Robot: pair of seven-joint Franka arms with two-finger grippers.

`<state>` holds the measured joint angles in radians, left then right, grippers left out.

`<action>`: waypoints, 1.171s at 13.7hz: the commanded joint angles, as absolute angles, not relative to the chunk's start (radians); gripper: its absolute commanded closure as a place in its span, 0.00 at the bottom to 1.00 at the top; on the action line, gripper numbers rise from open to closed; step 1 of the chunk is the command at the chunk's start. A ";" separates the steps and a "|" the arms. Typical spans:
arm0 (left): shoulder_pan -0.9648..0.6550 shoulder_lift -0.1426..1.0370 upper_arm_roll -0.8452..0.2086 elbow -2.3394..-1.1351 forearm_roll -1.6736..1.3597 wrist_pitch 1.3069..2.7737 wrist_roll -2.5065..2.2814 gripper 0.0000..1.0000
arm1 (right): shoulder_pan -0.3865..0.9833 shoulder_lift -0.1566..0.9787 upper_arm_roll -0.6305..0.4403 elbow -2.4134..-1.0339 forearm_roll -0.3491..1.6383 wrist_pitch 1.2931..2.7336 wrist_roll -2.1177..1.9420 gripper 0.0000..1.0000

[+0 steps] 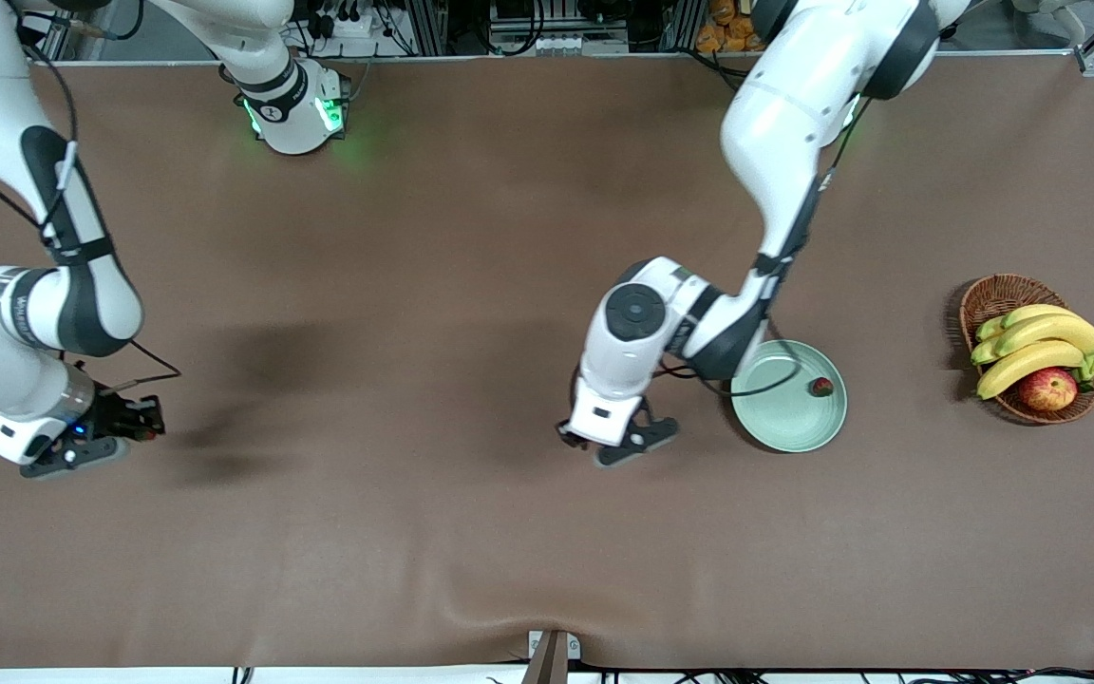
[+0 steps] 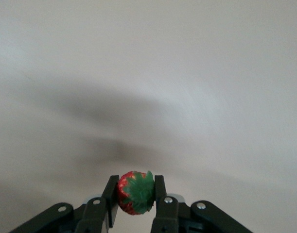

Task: Collect all strawberries into plate
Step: 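Lower the strawberry into the plate with the left gripper while the right gripper grasps another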

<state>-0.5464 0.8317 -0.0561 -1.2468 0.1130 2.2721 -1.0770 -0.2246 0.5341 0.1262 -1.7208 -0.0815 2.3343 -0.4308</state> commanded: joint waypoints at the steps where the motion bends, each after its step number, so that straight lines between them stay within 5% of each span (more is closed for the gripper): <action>1: -0.413 0.630 -0.107 -1.435 0.103 2.189 -0.880 1.00 | -0.073 0.537 0.117 -1.654 -0.083 2.319 -0.413 0.87; 7: -0.126 0.423 -0.138 -1.822 0.112 2.189 -0.429 1.00 | 0.309 0.661 0.118 -1.480 -0.061 2.327 -0.022 0.87; 11: -0.040 0.466 -0.137 -1.865 0.121 2.198 -0.347 1.00 | 0.506 0.771 0.117 -1.375 -0.067 2.347 0.193 0.87; 16: -0.040 0.537 -0.138 -1.845 0.123 2.260 -0.359 0.94 | 0.646 0.941 0.115 -1.315 -0.069 2.574 0.308 0.86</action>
<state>-0.0325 0.5278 -0.1325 -1.8583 0.1112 2.2449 -0.3411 0.6099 0.8535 0.1272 -1.4128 -0.0716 2.5491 0.2726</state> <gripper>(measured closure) 0.678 0.665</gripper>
